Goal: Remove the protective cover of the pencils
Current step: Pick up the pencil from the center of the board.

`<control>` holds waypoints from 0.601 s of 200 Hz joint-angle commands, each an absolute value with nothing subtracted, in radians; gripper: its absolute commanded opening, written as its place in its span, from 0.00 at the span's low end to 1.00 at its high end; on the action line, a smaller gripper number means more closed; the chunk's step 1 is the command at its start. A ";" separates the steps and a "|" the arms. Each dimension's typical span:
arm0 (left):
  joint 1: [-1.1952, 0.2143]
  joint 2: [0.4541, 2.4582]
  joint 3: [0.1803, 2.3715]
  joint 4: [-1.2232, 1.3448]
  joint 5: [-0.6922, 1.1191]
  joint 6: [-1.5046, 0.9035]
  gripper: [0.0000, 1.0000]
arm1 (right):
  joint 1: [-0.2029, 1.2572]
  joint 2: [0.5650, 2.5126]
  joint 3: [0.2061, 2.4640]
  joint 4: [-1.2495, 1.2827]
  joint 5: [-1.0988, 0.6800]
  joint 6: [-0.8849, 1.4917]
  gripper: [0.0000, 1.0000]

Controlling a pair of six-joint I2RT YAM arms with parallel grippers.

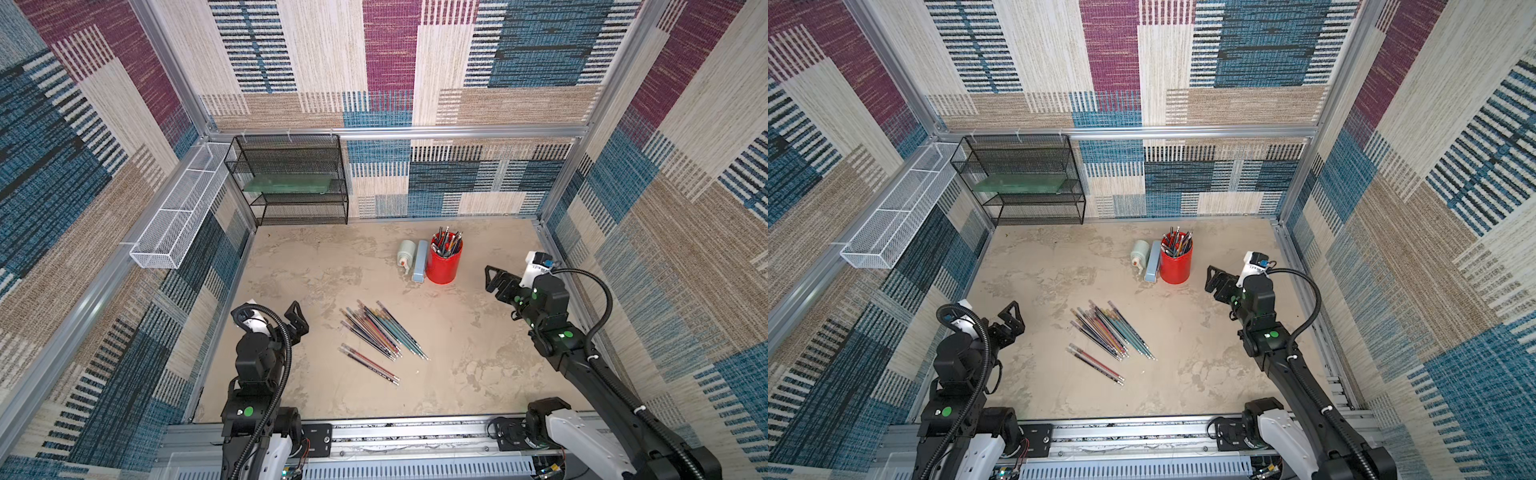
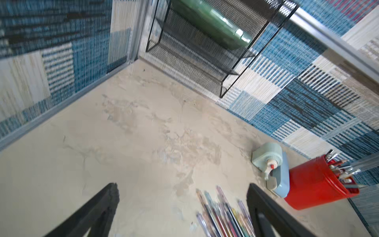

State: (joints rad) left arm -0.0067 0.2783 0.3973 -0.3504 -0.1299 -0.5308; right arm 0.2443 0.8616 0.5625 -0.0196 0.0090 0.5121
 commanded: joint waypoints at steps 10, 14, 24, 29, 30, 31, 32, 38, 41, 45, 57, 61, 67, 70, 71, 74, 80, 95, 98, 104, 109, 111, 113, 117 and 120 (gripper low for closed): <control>-0.004 0.275 0.390 -0.500 -0.230 -0.576 0.97 | 0.441 0.814 0.541 0.000 0.123 0.510 0.95; -0.004 0.281 0.390 -0.492 -0.238 -0.575 0.97 | 0.480 0.815 0.541 0.003 0.140 0.508 0.95; -0.003 0.304 0.375 -0.453 -0.260 -0.585 0.97 | 0.588 0.829 0.544 0.022 0.186 0.497 0.95; -0.004 0.321 0.361 -0.426 -0.266 -0.588 0.98 | 0.643 0.842 0.546 0.034 0.216 0.485 0.95; -0.004 0.324 0.356 -0.422 -0.267 -0.589 0.98 | 0.651 0.843 0.547 0.034 0.222 0.483 0.95; -0.004 0.328 0.352 -0.417 -0.268 -0.590 0.98 | 0.665 0.847 0.549 0.035 0.228 0.482 0.95; -0.004 0.331 0.349 -0.413 -0.268 -0.592 0.98 | 0.675 0.851 0.549 0.034 0.237 0.482 0.95; -0.002 0.358 0.336 -0.402 -0.271 -0.602 0.99 | 0.723 0.874 0.567 0.026 0.279 0.485 0.95; -0.002 0.373 0.335 -0.405 -0.270 -0.613 0.99 | 0.752 0.890 0.578 0.019 0.298 0.490 0.95; -0.002 0.391 0.344 -0.415 -0.264 -0.621 0.99 | 0.782 0.911 0.591 0.008 0.321 0.496 0.95; -0.002 0.442 0.369 -0.418 -0.240 -0.617 0.98 | 0.881 0.982 0.640 -0.027 0.370 0.500 0.97; -0.002 0.456 0.372 -0.413 -0.239 -0.611 0.98 | 0.911 1.006 0.658 -0.041 0.385 0.499 0.98; -0.002 0.477 0.372 -0.397 -0.254 -0.603 0.98 | 0.955 1.043 0.688 -0.071 0.413 0.501 0.99; -0.002 0.488 0.368 -0.386 -0.269 -0.603 0.99 | 0.977 1.062 0.703 -0.087 0.427 0.503 1.00; -0.002 0.492 0.366 -0.382 -0.275 -0.603 0.99 | 0.983 1.068 0.706 -0.092 0.431 0.503 1.00; -0.002 0.502 0.359 -0.368 -0.293 -0.609 0.99 | 1.003 1.088 0.723 -0.107 0.444 0.506 1.00; -0.002 0.526 0.345 -0.339 -0.323 -0.623 0.99 | 1.033 1.123 0.750 -0.133 0.464 0.511 0.98; 0.000 0.587 0.373 -0.336 -0.334 -0.623 0.98 | 1.117 1.198 0.797 -0.170 0.479 0.512 0.94; 0.000 0.601 0.375 -0.333 -0.335 -0.625 0.98 | 1.128 1.211 0.804 -0.174 0.479 0.512 0.94; 0.000 0.622 0.376 -0.325 -0.339 -0.630 0.97 | 1.146 1.234 0.811 -0.176 0.476 0.512 0.93; 0.000 0.637 0.378 -0.321 -0.339 -0.634 0.96 | 1.163 1.250 0.814 -0.174 0.472 0.512 0.93; 0.000 0.640 0.380 -0.322 -0.339 -0.634 0.95 | 1.167 1.257 0.814 -0.173 0.469 0.512 0.92; 0.000 0.644 0.382 -0.323 -0.338 -0.632 0.95 | 1.172 1.262 0.814 -0.171 0.466 0.512 0.92; 0.000 0.649 0.386 -0.326 -0.334 -0.631 0.94 | 1.180 1.275 0.814 -0.169 0.460 0.512 0.89; 0.000 0.651 0.387 -0.327 -0.331 -0.631 0.94 | 1.185 1.283 0.814 -0.166 0.455 0.515 0.88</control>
